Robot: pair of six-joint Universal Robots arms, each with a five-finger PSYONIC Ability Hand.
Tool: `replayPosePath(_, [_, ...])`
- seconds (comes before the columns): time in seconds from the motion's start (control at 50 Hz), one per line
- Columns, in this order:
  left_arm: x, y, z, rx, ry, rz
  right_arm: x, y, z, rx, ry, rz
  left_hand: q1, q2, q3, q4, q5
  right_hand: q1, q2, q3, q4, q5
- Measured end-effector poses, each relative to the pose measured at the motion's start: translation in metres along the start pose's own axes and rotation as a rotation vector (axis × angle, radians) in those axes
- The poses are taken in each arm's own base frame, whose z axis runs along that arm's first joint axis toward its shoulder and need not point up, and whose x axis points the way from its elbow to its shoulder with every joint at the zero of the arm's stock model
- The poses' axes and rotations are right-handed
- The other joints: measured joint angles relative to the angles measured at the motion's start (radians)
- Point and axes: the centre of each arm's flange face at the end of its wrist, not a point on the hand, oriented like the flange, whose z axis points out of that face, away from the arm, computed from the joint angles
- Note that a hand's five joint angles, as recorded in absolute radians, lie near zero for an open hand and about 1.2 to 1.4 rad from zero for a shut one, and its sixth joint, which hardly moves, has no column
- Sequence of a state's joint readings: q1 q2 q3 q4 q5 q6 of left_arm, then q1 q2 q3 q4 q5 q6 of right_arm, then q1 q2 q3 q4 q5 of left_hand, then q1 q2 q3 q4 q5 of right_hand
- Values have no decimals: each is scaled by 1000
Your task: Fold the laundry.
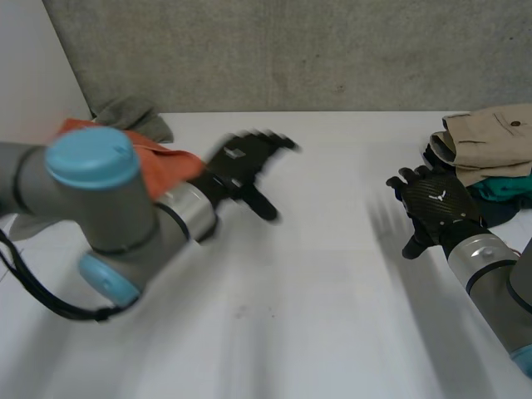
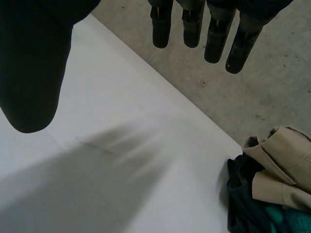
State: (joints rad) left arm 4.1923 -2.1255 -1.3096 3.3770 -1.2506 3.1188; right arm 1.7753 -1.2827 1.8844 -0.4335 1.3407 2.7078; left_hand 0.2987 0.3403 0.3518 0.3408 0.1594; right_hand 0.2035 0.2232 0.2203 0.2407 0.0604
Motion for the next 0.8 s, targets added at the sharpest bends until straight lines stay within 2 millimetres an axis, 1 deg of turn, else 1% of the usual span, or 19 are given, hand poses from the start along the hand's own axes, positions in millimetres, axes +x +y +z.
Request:
replayPosePath(0.02, [-30, -6, 3, 20, -106, 40, 0, 0, 0, 0, -3, 2, 0, -29, -36, -34, -35, 0, 0, 0, 0, 0])
replayPosePath(0.06, [-52, -8, 4, 25, -176, 76, -1, 0, 0, 0, -5, 2, -4, -52, -60, -54, -55, 0, 0, 0, 0, 0])
replayPosePath(0.08, [-79, -7, 4, 17, -256, 129, -1, 0, 0, 0, -7, 2, -16, -69, -82, -73, -76, 0, 0, 0, 0, 0])
replayPosePath(0.1, [-84, -7, 4, 14, -269, 140, -1, 0, 0, 0, -8, 2, -20, -73, -86, -77, -80, 0, 0, 0, 0, 0])
replayPosePath(0.12, [-102, -3, 3, -1, -314, 182, -1, 0, 0, 0, -9, 1, -20, -73, -86, -77, -80, 0, 0, 0, 0, 0])
replayPosePath(0.16, [-136, 9, 0, -52, -388, 270, -2, 0, -1, 1, -12, 0, -22, -78, -87, -79, -81, 0, 0, 0, 0, 0])
replayPosePath(0.18, [-158, 18, -2, -93, -430, 334, -2, 0, -1, 2, -12, -1, -22, -78, -87, -79, -81, 0, 0, 0, 0, 0])
replayPosePath(0.22, [-174, 27, -4, -129, -455, 385, -3, -1, -1, 3, -13, -2, -22, -78, -87, -79, -82, 0, 0, 0, 0, 0])
replayPosePath(0.26, [-202, 47, -8, -202, -488, 478, -3, -1, -1, 4, -15, -2, -22, -78, -87, -79, -82, 0, 0, 0, 0, 0])
replayPosePath(0.28, [-209, 52, -9, -222, -494, 503, -4, -1, -1, 5, -16, -3, -22, -78, -87, -79, -81, 0, 0, 0, 0, 0])
replayPosePath(0.3, [-209, 52, -9, -222, -494, 503, -4, -1, -1, 5, -16, -3, -22, -78, -87, -79, -81, 0, 0, 0, 0, 0])
replayPosePath(0.32, [-221, 64, -8, -254, -497, 539, -4, -1, -1, 5, -18, -3, -22, -78, -87, -79, -81, 0, 0, 0, 0, 0])
replayPosePath(0.36, [-228, 73, -7, -270, -494, 559, -5, -1, -1, 5, -20, -2, -22, -77, -87, -78, -78, 0, 0, 0, 0, 0])
replayPosePath(0.44, [-237, 87, -1, -277, -478, 572, -6, -1, -1, 3, -22, -2, -12, -63, -77, -68, -57, 0, 0, 0, 0, 0])
replayPosePath(0.5, [-239, 91, 3, -267, -468, 566, -6, 0, -1, 2, -22, -1, 43, -4, -18, -5, 7, 0, 0, 0, 0, 0])
replayPosePath(0.66, [-243, 94, 12, -229, -460, 529, -7, 1, -2, -3, -23, -1, 426, 366, 352, 365, 367, 0, 0, 0, 0, 0])
replayPosePath(0.7, [-244, 94, 13, -224, -461, 526, -7, 1, -2, -5, -24, -1, 426, 366, 352, 365, 367, 0, 0, 0, 0, 0])
replayPosePath(0.72, [-245, 94, 14, -219, -464, 525, -7, 2, -2, -6, -24, -1, 538, 488, 474, 486, 486, 0, 0, 0, 0, 0])
replayPosePath(0.8, [-249, 93, 17, -199, -476, 533, -8, 3, -3, -11, -26, -2, 580, 544, 529, 545, 542, 0, 0, 0, 0, 0])
